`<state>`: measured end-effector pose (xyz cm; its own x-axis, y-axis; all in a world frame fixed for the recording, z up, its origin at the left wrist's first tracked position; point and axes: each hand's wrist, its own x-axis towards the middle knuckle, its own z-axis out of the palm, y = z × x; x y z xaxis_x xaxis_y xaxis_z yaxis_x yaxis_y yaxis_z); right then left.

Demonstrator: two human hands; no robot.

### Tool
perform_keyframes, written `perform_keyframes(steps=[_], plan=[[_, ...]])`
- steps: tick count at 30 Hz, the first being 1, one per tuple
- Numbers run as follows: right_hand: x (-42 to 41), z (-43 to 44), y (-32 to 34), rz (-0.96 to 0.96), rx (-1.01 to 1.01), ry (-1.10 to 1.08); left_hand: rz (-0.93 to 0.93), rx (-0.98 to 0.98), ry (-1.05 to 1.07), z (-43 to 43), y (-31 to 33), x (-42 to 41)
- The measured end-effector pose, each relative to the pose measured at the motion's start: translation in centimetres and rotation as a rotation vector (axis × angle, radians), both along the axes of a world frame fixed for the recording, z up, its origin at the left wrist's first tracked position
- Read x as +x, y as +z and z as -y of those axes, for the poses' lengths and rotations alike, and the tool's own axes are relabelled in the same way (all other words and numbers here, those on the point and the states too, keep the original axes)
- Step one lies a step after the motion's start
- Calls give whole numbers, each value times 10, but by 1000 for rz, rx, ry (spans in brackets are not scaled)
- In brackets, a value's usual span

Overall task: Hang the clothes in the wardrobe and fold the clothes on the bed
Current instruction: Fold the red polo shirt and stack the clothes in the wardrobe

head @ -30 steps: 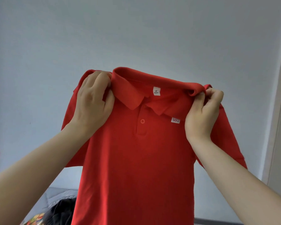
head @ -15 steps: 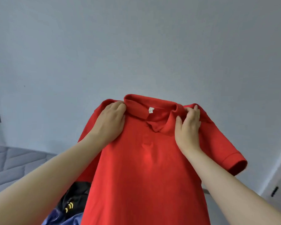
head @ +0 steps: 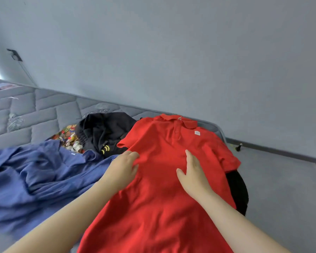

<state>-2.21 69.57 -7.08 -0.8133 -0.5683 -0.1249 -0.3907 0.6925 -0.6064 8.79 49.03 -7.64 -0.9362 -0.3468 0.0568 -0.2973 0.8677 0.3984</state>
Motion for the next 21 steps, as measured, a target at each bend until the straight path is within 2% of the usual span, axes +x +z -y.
perform_keyframes(steps=[6, 12, 15, 18, 21], plan=[[79, 5, -22, -8, -21, 219, -44, 98, 191, 2, -30, 104], [155, 7, -57, -35, 34, 407, 1, 238, 328, -9, -66, 180], [181, 11, -73, -111, 181, 463, -24, 289, 338, -10, -69, 194], [198, 12, -81, -235, 395, 534, 41, 314, 297, -10, -66, 202], [204, 12, -78, -307, 436, 533, 44, 368, 292, -12, -65, 206]])
